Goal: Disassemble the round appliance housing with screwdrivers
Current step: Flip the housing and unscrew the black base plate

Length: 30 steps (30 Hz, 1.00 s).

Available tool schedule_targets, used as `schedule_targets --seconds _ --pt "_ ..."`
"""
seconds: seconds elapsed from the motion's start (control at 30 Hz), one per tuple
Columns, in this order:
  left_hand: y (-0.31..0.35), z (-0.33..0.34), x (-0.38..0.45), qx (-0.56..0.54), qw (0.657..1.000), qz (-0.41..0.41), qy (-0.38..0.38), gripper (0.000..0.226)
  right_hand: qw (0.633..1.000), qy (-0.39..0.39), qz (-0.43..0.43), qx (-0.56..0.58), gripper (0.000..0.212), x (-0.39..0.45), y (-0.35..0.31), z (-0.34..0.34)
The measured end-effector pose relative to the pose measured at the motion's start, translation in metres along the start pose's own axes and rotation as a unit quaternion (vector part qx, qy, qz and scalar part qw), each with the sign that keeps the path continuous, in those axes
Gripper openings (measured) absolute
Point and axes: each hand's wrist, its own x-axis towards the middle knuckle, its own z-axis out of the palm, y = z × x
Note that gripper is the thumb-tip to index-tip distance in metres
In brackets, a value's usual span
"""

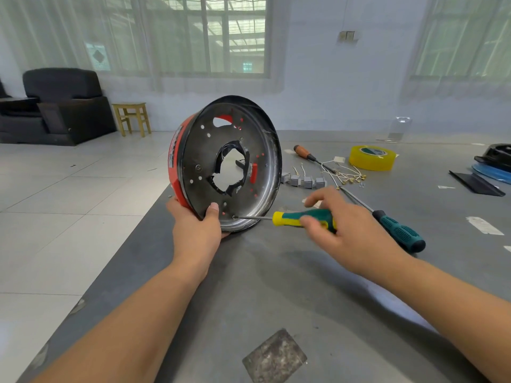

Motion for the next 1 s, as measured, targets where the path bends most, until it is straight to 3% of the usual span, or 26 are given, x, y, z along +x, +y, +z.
schedule_targets --seconds 0.07,0.1,0.17,0.23,0.33,0.4,0.47,0.5,0.53,0.63,0.67,0.77,0.83,0.9,1.0 --pt "0.0 -0.001 0.0 0.004 1.0 -0.001 0.002 0.049 0.979 0.0 -0.145 -0.144 0.032 -0.003 0.005 -0.002" --pt "-0.001 -0.001 0.0 0.002 1.0 -0.004 0.003 0.05 0.973 0.006 -0.168 -0.157 0.037 -0.003 0.007 -0.002" --pt "-0.002 -0.001 0.0 -0.004 1.0 -0.009 0.007 0.051 0.989 0.009 -0.12 -0.085 0.041 -0.005 0.006 -0.002" --pt "-0.004 0.0 0.001 -0.002 1.0 -0.005 0.008 0.049 1.0 0.013 -0.024 0.008 0.027 -0.003 0.001 0.001" --pt "-0.007 0.001 0.003 -0.001 1.0 0.008 0.007 0.046 0.978 0.06 0.121 0.161 0.017 0.0 -0.003 0.01" --pt "-0.008 0.002 0.004 -0.001 1.0 0.001 0.012 0.043 0.921 0.084 0.193 0.328 0.032 -0.001 -0.008 0.016" --pt "-0.006 0.002 0.003 -0.002 1.0 -0.005 0.016 0.04 0.827 0.091 0.23 0.504 0.048 -0.002 -0.008 0.023" --pt "-0.004 0.002 0.002 0.005 1.0 -0.004 0.017 0.04 0.801 0.095 0.236 0.542 0.051 -0.002 -0.007 0.026" --pt "-0.002 0.002 0.0 0.014 1.0 -0.002 0.016 0.043 0.807 0.099 0.233 0.534 0.05 -0.003 -0.006 0.028" --pt "0.001 0.001 -0.001 0.019 1.0 -0.002 0.016 0.049 0.918 0.089 0.192 0.336 0.05 -0.004 -0.004 0.029" --pt "0.002 0.001 -0.001 0.018 1.0 -0.004 0.017 0.05 0.938 0.068 0.183 0.287 0.054 -0.005 -0.002 0.027" --pt "0.002 0.001 -0.001 0.012 1.0 -0.007 0.019 0.052 0.968 0.033 0.179 0.174 0.064 0.0 0.006 0.022" --pt "0.003 0.001 -0.002 0.009 1.0 -0.007 0.022 0.052 0.981 0.035 0.145 0.12 0.04 0.003 0.013 0.017" --pt "0.002 0.001 -0.002 0.007 1.0 -0.005 0.024 0.051 0.998 0.028 0.038 0.036 0.021 0.003 0.015 0.008" --pt "-0.001 0.001 -0.001 -0.015 1.0 -0.004 0.026 0.046 0.995 0.021 -0.093 -0.021 0.035 -0.002 0.017 0.002"
